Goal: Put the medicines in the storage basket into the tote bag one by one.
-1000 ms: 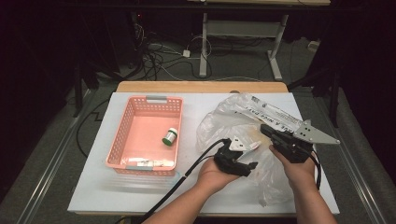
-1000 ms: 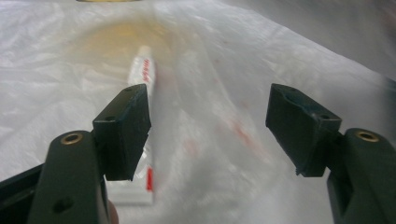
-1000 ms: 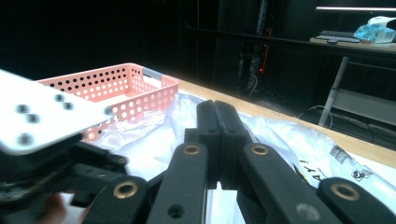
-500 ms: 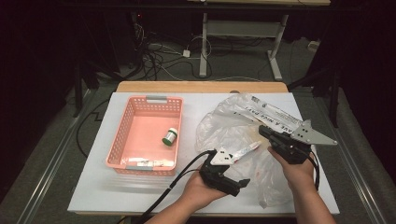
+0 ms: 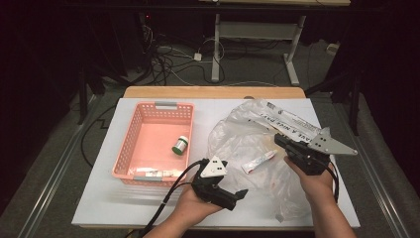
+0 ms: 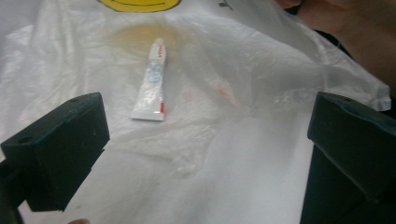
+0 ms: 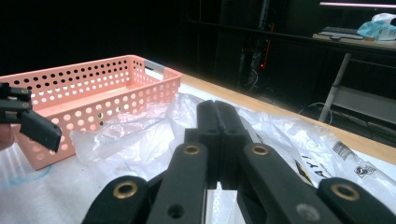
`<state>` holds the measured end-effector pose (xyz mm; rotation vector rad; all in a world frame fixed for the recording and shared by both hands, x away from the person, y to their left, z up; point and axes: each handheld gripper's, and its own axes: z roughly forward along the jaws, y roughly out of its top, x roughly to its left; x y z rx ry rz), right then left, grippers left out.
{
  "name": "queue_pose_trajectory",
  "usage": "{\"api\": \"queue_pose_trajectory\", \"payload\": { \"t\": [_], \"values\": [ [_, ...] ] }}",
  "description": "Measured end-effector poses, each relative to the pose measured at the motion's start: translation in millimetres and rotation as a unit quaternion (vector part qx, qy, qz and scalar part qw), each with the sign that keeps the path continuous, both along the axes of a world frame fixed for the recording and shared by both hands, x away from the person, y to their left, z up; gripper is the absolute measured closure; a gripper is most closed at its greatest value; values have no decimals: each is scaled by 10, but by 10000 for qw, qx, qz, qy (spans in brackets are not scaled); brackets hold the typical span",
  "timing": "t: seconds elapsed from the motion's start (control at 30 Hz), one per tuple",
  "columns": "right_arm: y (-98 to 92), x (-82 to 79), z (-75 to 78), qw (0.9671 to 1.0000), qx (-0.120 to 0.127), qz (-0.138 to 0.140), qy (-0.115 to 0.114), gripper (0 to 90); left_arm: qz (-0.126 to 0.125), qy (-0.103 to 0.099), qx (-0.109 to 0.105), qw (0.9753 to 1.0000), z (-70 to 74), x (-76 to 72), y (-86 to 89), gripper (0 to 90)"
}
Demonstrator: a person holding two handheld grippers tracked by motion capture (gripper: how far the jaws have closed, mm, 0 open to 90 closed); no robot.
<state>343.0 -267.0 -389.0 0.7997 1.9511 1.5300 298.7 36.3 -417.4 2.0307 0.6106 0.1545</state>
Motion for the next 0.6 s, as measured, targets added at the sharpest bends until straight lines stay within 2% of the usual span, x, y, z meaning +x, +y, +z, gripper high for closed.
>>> {"api": "queue_pose_trajectory", "payload": {
  "t": [0.07, 0.27, 0.6],
  "values": [
    [-4, 6, 0, 10000, -28, 14, -45, 900, 60, 4, 2, 10000, 4, 12, 46, 0],
    [-7, -10, -2, 10000, -8, -4, 9, 900, 226, -18, 43, 9997, 27, 40, 202, 0],
    [-2, -13, -17, 10000, -34, 5, 12, 900, 657, -61, 62, 9978, 53, 84, 594, 0]
  ]
}}
